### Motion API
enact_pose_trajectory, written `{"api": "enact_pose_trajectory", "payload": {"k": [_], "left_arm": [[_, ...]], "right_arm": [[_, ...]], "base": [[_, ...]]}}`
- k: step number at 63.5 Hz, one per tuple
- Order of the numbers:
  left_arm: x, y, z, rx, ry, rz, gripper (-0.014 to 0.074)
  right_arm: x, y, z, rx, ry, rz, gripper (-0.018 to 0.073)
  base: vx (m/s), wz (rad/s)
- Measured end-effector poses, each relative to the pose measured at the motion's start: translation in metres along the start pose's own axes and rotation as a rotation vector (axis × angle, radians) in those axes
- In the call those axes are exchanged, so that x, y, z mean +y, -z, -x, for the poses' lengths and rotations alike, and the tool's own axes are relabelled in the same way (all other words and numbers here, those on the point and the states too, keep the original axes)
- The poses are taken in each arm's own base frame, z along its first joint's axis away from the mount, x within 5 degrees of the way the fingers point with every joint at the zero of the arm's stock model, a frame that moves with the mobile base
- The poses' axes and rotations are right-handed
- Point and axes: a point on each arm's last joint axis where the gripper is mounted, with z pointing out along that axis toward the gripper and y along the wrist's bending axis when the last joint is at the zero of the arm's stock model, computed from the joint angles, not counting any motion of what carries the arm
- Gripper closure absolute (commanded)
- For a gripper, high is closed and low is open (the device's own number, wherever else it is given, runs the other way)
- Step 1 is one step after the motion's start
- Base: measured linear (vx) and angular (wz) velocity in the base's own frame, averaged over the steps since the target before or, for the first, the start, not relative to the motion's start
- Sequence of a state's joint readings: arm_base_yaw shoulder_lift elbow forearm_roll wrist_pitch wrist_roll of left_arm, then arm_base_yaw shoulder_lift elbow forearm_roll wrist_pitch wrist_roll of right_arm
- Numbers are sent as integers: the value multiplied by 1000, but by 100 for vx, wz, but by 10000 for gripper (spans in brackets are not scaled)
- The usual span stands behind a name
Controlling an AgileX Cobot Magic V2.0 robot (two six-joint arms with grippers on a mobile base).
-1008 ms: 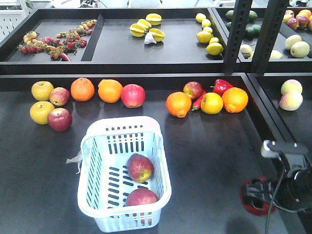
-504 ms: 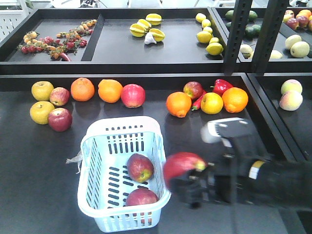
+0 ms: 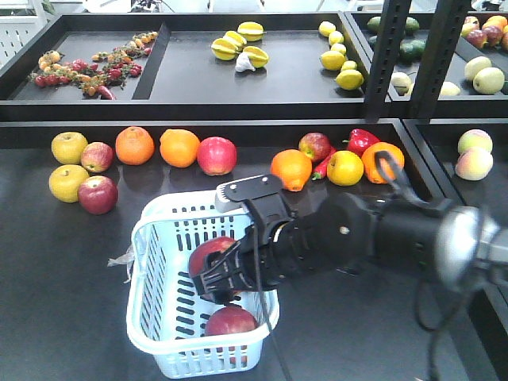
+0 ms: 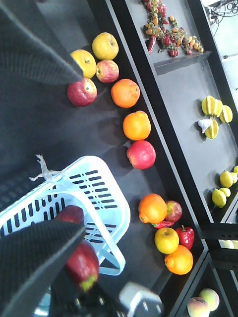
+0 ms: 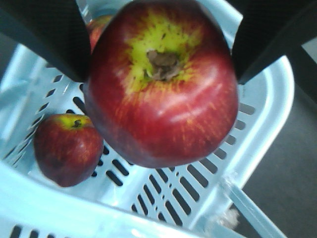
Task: Pick three apples into basket with both arms
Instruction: 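Lift the third red apple and lower it into the basket, then open the right gripper and withdraw it from the basket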
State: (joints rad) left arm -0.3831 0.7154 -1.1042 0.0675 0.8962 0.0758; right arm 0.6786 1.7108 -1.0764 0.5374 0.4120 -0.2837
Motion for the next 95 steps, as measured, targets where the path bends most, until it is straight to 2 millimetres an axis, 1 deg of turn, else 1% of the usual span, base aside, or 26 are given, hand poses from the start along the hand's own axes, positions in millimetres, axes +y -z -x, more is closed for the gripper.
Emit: {"api": "enact_pose_trajectory", "payload": {"k": [4,10,21,25,29,34,43,48,59,66,72,79,88,95], "left_arm": [[0,0,0,0,0,0,56],[0,0,0,0,0,0,56],[0,0,0,0,0,0,56],[0,0,0,0,0,0,56],[0,0,0,0,0,0,56],[0,0,0,0,0,0,56],[0,0,0,0,0,0,56],[0,0,0,0,0,0,56],[0,0,0,0,0,0,56],[0,0,0,0,0,0,56],[0,0,0,0,0,0,56],[0,0,0,0,0,0,56],[0,0,0,0,0,0,56],[0,0,0,-1,0,0,56]], "right_arm": [[-1,-6,1,14,1,1,-92],[-1,-7,2,15,1,2,-111],[0,-6,0,37,3,9,-93],[2,-1,-1,58,20,15,-78],[4,8,-1,72,46,18,-60],[2,24,0,80,66,6,-34],[-18,63,5,77,69,-75,-8],[-36,90,6,71,51,-137,-7],[-67,151,0,27,-1,-267,-7],[-78,192,-9,-18,-44,-345,-7],[-82,219,-19,-43,-82,-392,-7],[-81,248,-31,-83,-99,-441,-7],[-74,275,-45,-130,-121,-492,-7],[-65,290,-53,-178,-110,-517,-7]], "base": [[0,0],[0,0],[0,0],[0,0],[0,0],[0,0],[0,0],[0,0],[0,0],[0,0],[0,0],[0,0],[0,0],[0,0]]}}
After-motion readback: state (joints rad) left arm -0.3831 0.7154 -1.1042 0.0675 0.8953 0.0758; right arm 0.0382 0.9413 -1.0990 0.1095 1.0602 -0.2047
